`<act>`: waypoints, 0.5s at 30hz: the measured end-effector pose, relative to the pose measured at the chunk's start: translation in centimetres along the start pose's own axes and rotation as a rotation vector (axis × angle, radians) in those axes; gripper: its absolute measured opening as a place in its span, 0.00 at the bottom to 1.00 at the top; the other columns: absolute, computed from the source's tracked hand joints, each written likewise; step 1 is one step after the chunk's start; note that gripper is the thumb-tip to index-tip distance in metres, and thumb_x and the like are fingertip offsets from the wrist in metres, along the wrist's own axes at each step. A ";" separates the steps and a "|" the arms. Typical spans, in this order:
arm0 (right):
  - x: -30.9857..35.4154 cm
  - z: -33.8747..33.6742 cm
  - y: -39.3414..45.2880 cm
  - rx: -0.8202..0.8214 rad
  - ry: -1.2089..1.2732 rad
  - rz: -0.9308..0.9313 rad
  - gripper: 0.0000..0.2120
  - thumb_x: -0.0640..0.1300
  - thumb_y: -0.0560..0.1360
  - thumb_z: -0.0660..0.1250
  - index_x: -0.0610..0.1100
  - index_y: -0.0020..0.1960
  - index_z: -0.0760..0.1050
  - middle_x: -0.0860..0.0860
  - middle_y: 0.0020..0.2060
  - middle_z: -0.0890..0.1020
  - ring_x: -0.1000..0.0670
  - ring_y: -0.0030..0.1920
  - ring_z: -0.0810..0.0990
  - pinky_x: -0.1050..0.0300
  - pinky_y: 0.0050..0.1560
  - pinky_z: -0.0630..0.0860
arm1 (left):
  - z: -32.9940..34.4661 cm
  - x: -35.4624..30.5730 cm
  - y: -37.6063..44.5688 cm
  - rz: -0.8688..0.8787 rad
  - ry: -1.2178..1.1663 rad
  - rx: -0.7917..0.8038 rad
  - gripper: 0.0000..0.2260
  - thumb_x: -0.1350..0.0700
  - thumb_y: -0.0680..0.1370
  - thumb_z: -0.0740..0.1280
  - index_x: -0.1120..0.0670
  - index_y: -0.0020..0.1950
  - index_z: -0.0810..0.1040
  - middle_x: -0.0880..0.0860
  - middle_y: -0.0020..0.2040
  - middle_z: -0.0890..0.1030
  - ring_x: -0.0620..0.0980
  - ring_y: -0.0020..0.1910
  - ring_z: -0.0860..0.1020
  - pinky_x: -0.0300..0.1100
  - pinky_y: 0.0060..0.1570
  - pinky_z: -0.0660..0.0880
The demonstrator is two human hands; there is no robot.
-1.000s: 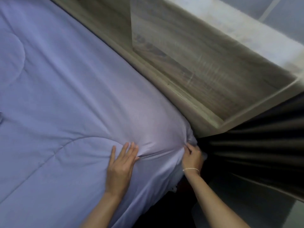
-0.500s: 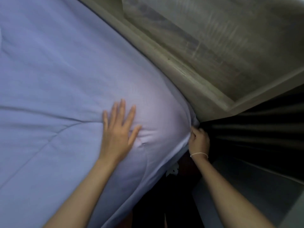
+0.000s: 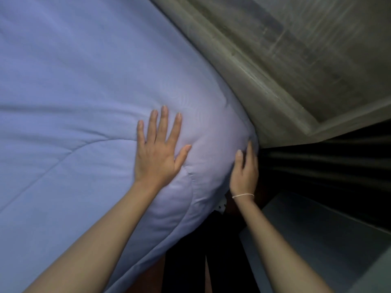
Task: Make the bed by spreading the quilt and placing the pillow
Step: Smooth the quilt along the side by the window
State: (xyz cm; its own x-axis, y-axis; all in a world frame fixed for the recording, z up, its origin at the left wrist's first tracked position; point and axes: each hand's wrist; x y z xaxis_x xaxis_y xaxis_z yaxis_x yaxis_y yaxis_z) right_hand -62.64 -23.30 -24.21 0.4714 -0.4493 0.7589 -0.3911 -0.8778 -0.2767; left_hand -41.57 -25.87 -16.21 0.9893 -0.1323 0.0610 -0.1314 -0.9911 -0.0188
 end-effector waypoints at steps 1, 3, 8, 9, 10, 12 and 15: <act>0.4 0.7 -0.2 0.080 0.073 0.031 0.27 0.53 0.80 0.53 0.43 0.76 0.59 0.48 0.74 0.64 0.52 0.73 0.62 0.62 0.71 0.57 | 0.0 0.0 0.1 0.000 0.000 -0.004 0.29 0.39 0.80 0.50 0.52 0.78 0.52 0.59 0.77 0.53 0.59 0.77 0.51 0.60 0.73 0.49; -0.3 2.2 0.4 0.220 0.171 0.205 0.28 0.56 0.81 0.50 0.46 0.77 0.53 0.53 0.76 0.57 0.55 0.75 0.55 0.65 0.71 0.49 | 0.1 -0.1 0.0 -0.001 0.000 -0.005 0.29 0.39 0.80 0.50 0.52 0.78 0.51 0.59 0.77 0.53 0.59 0.77 0.51 0.60 0.73 0.48; -3.0 1.4 2.0 0.371 0.117 0.388 0.30 0.65 0.79 0.47 0.52 0.76 0.56 0.53 0.76 0.59 0.50 0.76 0.57 0.53 0.76 0.52 | 0.0 -0.2 -0.1 -0.008 -0.007 0.006 0.29 0.39 0.80 0.49 0.51 0.78 0.51 0.58 0.78 0.52 0.59 0.77 0.50 0.60 0.73 0.48; -2.5 0.6 1.7 0.320 0.037 0.324 0.30 0.64 0.79 0.48 0.51 0.76 0.58 0.50 0.75 0.62 0.48 0.75 0.60 0.53 0.75 0.55 | -0.1 -0.2 -0.1 -0.012 -0.009 0.010 0.29 0.39 0.80 0.49 0.51 0.78 0.51 0.58 0.78 0.53 0.59 0.77 0.50 0.60 0.73 0.49; -1.9 -0.1 1.2 0.213 -0.038 0.232 0.29 0.62 0.79 0.49 0.48 0.75 0.61 0.47 0.74 0.65 0.45 0.74 0.63 0.53 0.74 0.59 | -0.4 -0.1 -0.1 -0.014 -0.017 0.016 0.29 0.39 0.80 0.49 0.51 0.78 0.51 0.58 0.78 0.53 0.58 0.77 0.51 0.59 0.74 0.49; 0.2 -1.3 -0.5 -0.008 -0.050 -0.029 0.28 0.57 0.80 0.52 0.41 0.73 0.64 0.42 0.73 0.67 0.44 0.72 0.66 0.52 0.72 0.62 | -0.9 0.0 -0.1 -0.005 -0.067 0.018 0.29 0.40 0.81 0.48 0.52 0.77 0.53 0.58 0.77 0.54 0.58 0.77 0.52 0.59 0.74 0.49; 2.8 -0.8 -2.4 0.012 -0.043 -0.427 0.26 0.52 0.82 0.51 0.38 0.75 0.59 0.41 0.76 0.58 0.43 0.76 0.58 0.49 0.76 0.54 | -1.8 0.9 -0.3 -0.024 -0.278 -0.058 0.26 0.43 0.81 0.46 0.55 0.76 0.57 0.60 0.76 0.57 0.56 0.76 0.54 0.56 0.73 0.47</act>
State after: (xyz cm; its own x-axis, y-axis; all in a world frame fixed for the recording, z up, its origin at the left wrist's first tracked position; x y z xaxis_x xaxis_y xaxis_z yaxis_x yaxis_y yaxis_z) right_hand -61.00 -22.36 -20.95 0.6213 -0.0510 0.7819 -0.1444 -0.9882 0.0503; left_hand -40.77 -25.75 -14.33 0.9704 -0.1092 -0.2153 -0.1036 -0.9939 0.0373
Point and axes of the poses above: each hand's wrist, its own y-axis towards the middle knuckle, its own z-axis out of the palm, x = y × z
